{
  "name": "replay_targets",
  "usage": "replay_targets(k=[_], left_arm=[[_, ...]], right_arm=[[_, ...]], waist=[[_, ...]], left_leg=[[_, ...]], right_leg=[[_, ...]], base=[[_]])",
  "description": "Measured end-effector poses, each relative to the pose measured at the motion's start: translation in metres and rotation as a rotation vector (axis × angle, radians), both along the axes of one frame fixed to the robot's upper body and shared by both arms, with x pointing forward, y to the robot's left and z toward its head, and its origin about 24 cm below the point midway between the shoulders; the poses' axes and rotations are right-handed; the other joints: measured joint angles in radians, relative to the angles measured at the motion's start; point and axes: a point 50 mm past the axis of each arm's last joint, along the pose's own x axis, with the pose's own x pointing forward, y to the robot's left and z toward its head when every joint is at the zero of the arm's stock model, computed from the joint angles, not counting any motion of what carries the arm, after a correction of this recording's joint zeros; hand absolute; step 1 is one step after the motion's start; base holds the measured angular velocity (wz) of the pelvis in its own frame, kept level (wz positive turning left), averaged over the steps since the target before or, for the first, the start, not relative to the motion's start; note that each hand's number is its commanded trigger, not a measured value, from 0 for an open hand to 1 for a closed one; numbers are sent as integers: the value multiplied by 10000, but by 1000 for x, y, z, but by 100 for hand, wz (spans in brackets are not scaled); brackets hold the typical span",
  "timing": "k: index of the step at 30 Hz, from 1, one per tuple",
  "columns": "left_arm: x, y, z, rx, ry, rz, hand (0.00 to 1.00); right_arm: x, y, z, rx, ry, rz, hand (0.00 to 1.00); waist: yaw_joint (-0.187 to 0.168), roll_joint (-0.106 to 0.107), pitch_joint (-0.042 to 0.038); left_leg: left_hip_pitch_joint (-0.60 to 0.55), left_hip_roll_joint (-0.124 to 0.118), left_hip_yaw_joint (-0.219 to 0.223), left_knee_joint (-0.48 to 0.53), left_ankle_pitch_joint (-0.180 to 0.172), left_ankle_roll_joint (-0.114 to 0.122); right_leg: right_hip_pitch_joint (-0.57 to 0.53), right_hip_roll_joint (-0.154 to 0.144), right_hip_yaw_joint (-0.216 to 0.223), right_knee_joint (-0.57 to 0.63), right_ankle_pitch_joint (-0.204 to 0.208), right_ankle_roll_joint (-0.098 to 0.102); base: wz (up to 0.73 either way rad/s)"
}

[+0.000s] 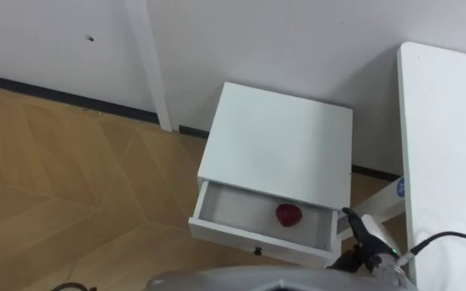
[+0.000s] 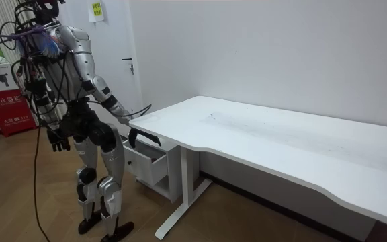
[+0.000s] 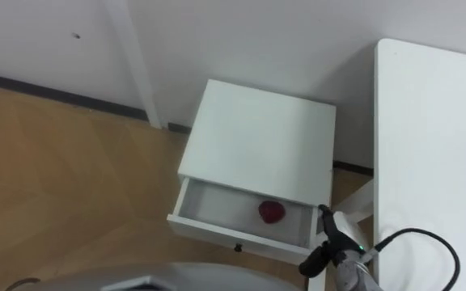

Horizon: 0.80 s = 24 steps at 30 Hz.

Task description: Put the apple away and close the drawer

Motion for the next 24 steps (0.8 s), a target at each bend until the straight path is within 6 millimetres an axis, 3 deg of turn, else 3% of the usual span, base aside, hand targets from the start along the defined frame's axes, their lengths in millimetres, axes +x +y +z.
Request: replay_targets(k=[1,2,3,4,5,6,7,8,9,10,11,12,14,16,17,18,19,21,22,23,24], left_arm=[[1,-1,0,-21,1,-8,0],[7,-2,-1,-39,-97,-47,0],[14,0,0,11,-268,-116,0],[18,2,0,55,-336,-144,0],[23,5,1,137,-437,-219,0],[24,10,2,216,-415,-271,0],[25,12,3,244,-393,-260,0],[28,16,3,306,-352,-180,0],[31,17,3,283,-377,-55,0],[31,17,3,278,-379,-23,0],[35,18,4,298,-466,-52,0],[36,22,5,391,-486,-68,0],[33,23,5,447,-444,-88,0],[24,23,5,493,-197,-115,0],[13,24,5,512,53,-61,0],[3,24,5,533,331,6,0],[1,23,5,534,437,45,0],[0,20,4,460,446,290,0],[0,20,4,457,421,311,0],[0,21,4,547,360,404,0],[0,22,5,619,331,432,0]], right_arm=[[-1,-3,0,-118,31,-152,0],[-3,-10,1,-368,136,-620,0],[-9,-16,0,-566,384,-1072,0],[-13,-18,-1,-657,587,-1262,0],[-24,-22,-3,-780,1108,-1635,0],[-33,-24,-5,-777,1511,-1933,0],[-34,-24,-6,-718,1589,-2030,0],[-37,-23,-7,-568,1744,-2222,0],[-46,-23,-9,-371,2006,-2565,0],[-52,-23,-10,-317,2134,-2767,0],[-66,-24,-10,-127,2450,-3322,0],[-82,-24,-11,50,3019,-3866,0],[-97,-27,-10,57,3475,-4727,0],[-102,-28,-10,141,3630,-5209,0],[-101,-28,-10,276,3564,-5484,0],[-98,-28,-10,327,3465,-5519,0],[-96,-28,-10,339,3417,-5518,0],[-87,-30,-10,389,3151,-5581,0],[-82,-30,-10,410,3049,-5532,0],[-72,-30,-11,438,2845,-5346,0],[-64,-30,-10,480,2648,-5251,0]], waist=[[-166,47,-24],[-326,160,-36],[-415,217,-38],[-429,247,-34],[-428,354,-66],[-426,478,-52],[-404,588,-26],[-516,765,20],[-831,936,57],[-939,1189,93],[-1072,1257,156],[-1258,1240,167],[-1296,1152,188],[-1290,970,224],[-1265,762,209],[-1215,555,244],[-1138,456,263],[-639,278,188],[-557,208,169],[-430,15,154],[-389,-166,151]], left_leg=[[-87,-6,45,116,-43,42],[-94,20,308,211,-56,105],[-61,-11,630,322,0,216],[-75,-18,872,386,17,246],[-64,-6,1255,449,40,318],[-125,32,1575,603,17,473],[-227,72,1638,718,-49,628],[-448,143,1643,917,-156,799],[-633,382,1650,1066,-163,810],[-675,478,1679,1120,-163,809],[-714,609,1703,1152,-171,813],[-716,604,1681,1238,-243,797],[-809,563,1692,1545,-578,837],[-910,441,1642,1798,-777,807],[-921,338,1607,1798,-812,770],[-955,249,1563,1771,-807,723],[-979,205,1563,1731,-783,681],[-1172,184,1617,1459,-598,366],[-1176,169,1695,1276,-505,209],[-1140,144,1822,935,-319,-101],[-1105,126,1872,750,-216,-263]], right_leg=[[-133,-107,-36,342,-66,96],[-774,-311,14,1708,-207,122],[-1720,-530,266,3488,-93,59],[-2169,-628,461,4366,134,-1],[-3202,-714,887,6030,1032,-15],[-4463,-732,1339,7809,2296,29],[-5175,-685,1502,8851,2355,-61],[-6756,-644,1551,11686,2075,-261],[-8001,-621,1357,14049,1718,-412],[-8535,-631,1251,14958,1552,-442],[-9275,-653,1197,16222,1317,-401],[-9690,-754,1321,16697,1133,-339],[-9290,-796,1644,15926,973,-180],[-7690,-846,1701,13248,887,-40],[-6298,-803,1605,10788,816,71],[-4888,-731,1438,8436,722,203],[-4259,-678,1334,7365,659,251],[-2495,-263,1169,3707,349,275],[-2217,-204,1213,2938,332,293],[-1737,-156,1221,1646,483,213],[-1290,-102,1193,664,611,147]], base=[[55],[55],[43],[15],[-24],[-50],[-78],[-50],[-22],[15],[20],[18],[11],[5],[6],[4],[0],[-19],[-33],[-30],[-22]])
